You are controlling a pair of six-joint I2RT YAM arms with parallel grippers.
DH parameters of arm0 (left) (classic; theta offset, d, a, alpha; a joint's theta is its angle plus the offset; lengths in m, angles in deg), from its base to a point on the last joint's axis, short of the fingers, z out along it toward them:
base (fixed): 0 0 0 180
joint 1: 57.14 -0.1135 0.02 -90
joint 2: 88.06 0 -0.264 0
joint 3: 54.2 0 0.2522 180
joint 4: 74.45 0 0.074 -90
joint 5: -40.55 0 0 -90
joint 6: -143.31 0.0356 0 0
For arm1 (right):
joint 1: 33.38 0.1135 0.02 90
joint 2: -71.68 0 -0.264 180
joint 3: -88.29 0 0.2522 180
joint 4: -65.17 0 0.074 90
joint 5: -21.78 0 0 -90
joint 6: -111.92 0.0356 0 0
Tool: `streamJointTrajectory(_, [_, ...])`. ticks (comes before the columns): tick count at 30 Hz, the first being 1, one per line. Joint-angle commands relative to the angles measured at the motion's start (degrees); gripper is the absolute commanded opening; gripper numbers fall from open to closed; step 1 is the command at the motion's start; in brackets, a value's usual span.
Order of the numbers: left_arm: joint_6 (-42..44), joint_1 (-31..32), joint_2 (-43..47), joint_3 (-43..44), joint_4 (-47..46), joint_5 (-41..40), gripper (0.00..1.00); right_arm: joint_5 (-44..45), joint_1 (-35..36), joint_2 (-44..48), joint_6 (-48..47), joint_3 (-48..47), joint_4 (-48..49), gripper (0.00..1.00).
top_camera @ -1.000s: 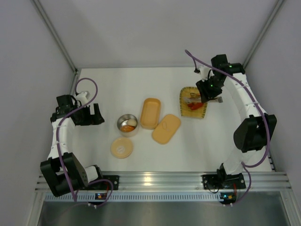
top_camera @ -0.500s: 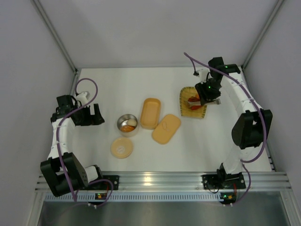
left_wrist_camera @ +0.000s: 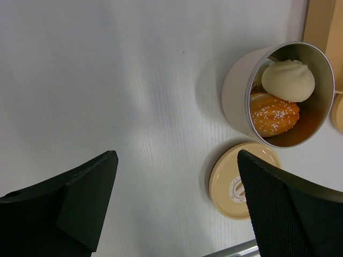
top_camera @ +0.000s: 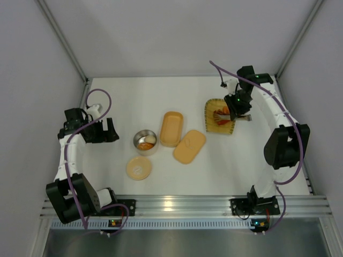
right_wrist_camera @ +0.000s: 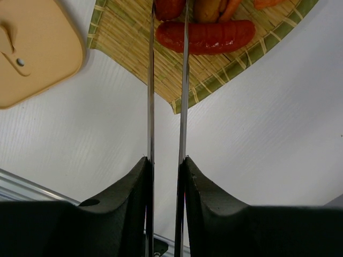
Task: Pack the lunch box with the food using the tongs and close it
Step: Pick up the fake food from the plate, then place the fake food in the packing box.
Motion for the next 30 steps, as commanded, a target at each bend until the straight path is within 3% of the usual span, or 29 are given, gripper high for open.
streamJointTrajectory(1, [0.16,-0.44,0.54,-0.25,-2.24,0.64,0.98,-1.00,0.89,0.87,0.24,-2.68,0.26,0.17])
streamJointTrajectory(7, [0.16,-0.44,0.63,-0.25,-2.24,0.64,0.98,-1.88,0.89,5.69,-1.78,-4.18,-0.01,0.06])
streamJointTrajectory(17, [0.25,-0.44,1.15,-0.25,-1.97,0.56,0.98,-4.34,0.89,8.17,-4.50,-4.97,-0.71,0.01])
streamJointTrajectory(21, [0.25,-0.44,1.15,-0.25,-1.97,0.64,0.98,-10.82,1.07,8.61,-5.82,-7.16,-2.46,0.01])
streamJointTrajectory(24, [0.34,-0.44,0.98,-0.17,-2.06,0.82,0.98,-14.44,3.25,9.05,-7.05,-8.31,-3.17,0.01])
streamJointTrajectory(30, [0.16,-0.44,0.89,0.10,-2.06,0.91,0.98,-13.57,10.98,9.22,-6.44,-7.70,-1.85,0.00])
